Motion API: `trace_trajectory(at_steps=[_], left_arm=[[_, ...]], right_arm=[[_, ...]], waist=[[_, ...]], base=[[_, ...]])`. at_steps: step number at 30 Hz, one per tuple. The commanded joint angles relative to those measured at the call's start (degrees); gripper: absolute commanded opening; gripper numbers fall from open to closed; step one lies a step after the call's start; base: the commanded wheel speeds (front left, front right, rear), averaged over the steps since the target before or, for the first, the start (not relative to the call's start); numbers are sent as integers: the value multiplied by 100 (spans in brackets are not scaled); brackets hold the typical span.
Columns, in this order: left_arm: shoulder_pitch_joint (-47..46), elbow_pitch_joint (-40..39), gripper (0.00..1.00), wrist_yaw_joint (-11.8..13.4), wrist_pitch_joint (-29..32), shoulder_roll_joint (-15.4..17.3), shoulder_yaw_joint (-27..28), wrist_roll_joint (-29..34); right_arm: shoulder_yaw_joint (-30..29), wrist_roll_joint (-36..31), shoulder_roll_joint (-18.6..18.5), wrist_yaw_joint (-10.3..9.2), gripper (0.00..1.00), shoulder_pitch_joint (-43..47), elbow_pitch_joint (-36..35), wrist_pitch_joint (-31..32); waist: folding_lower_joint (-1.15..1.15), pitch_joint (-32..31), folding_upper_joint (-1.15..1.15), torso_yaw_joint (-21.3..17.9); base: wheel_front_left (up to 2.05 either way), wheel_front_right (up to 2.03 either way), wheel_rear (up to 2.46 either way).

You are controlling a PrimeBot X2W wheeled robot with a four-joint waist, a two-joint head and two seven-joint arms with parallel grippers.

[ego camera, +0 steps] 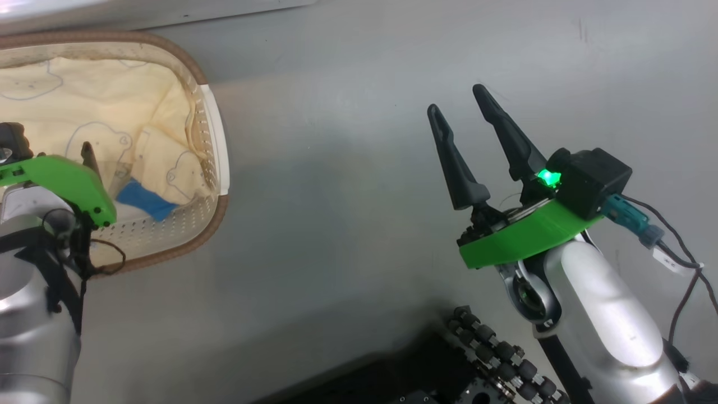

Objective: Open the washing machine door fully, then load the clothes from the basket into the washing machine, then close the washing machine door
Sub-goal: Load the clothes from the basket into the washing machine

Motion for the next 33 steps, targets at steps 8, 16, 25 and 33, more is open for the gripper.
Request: trace_trajectory(at_steps=[8,16,25,33], left_arm=[[-241,247,100,71,-8,399,64,-9],[-488,461,100,108,-9,619,4,12],[-666,653,100,192,-6,777,-54,10],[-885,740,100,206,21,940,-123,14]], right_arm=[[171,49,-56,10,100,-3,-228,-37],[221,101,-56,10,100,-39,-302,-37],[257,119,-56,10,100,-64,-330,-37],[288,165,-56,10,100,-77,-387,-37]], waist=[[-1,357,0,-76],[-1,631,0,-157],[-1,766,0,-194],[-1,922,0,-292]], base=[[0,0,0],[0,0,0],[0,0,0],[0,0,0]])
